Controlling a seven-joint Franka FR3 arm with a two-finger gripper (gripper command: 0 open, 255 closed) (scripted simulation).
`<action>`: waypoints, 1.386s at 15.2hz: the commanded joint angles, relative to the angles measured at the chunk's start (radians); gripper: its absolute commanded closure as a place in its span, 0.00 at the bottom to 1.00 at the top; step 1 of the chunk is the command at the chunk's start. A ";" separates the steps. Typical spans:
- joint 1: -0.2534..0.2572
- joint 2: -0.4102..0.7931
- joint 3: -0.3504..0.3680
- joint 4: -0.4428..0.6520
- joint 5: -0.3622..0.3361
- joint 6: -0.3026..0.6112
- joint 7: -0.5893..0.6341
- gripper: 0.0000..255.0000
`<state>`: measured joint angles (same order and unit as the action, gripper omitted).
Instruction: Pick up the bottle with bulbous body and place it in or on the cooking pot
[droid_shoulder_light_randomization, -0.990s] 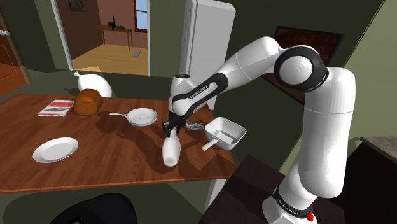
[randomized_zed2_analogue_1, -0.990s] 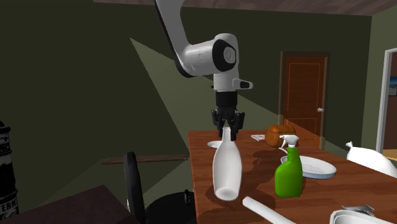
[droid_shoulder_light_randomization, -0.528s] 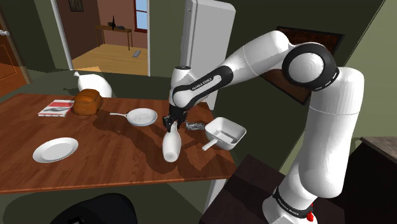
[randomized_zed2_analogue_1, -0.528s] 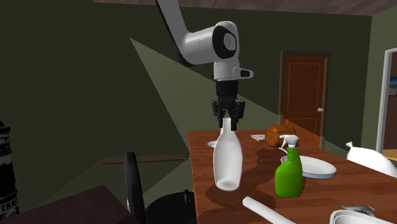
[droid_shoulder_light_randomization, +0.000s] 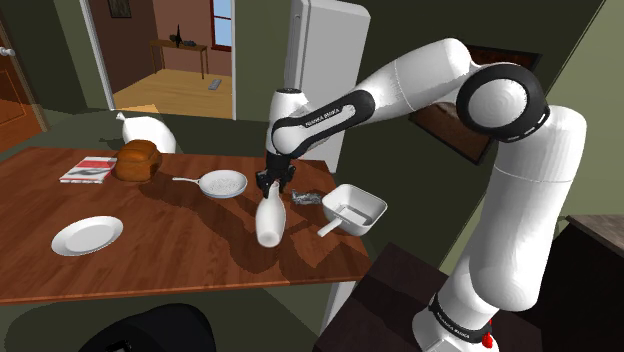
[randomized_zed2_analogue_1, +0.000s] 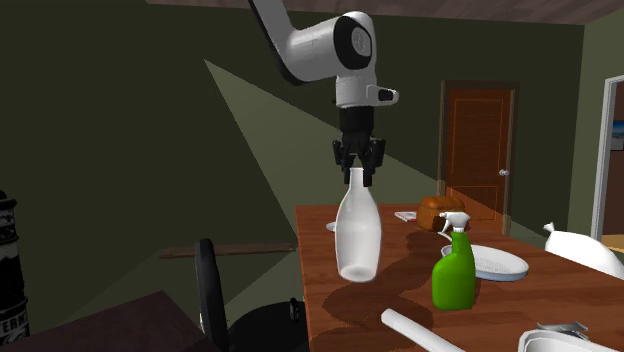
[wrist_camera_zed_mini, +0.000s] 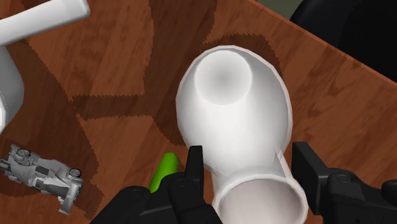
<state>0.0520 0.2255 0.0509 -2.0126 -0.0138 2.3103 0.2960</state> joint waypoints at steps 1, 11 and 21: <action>0.000 -0.017 0.000 0.008 0.001 -0.025 -0.001 1.00; -0.001 -0.076 0.001 0.072 0.006 -0.148 -0.004 1.00; -0.025 -0.146 -0.015 0.107 0.015 -0.252 -0.048 1.00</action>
<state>0.0363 0.0977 0.0423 -1.8957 -0.0016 2.0657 0.2649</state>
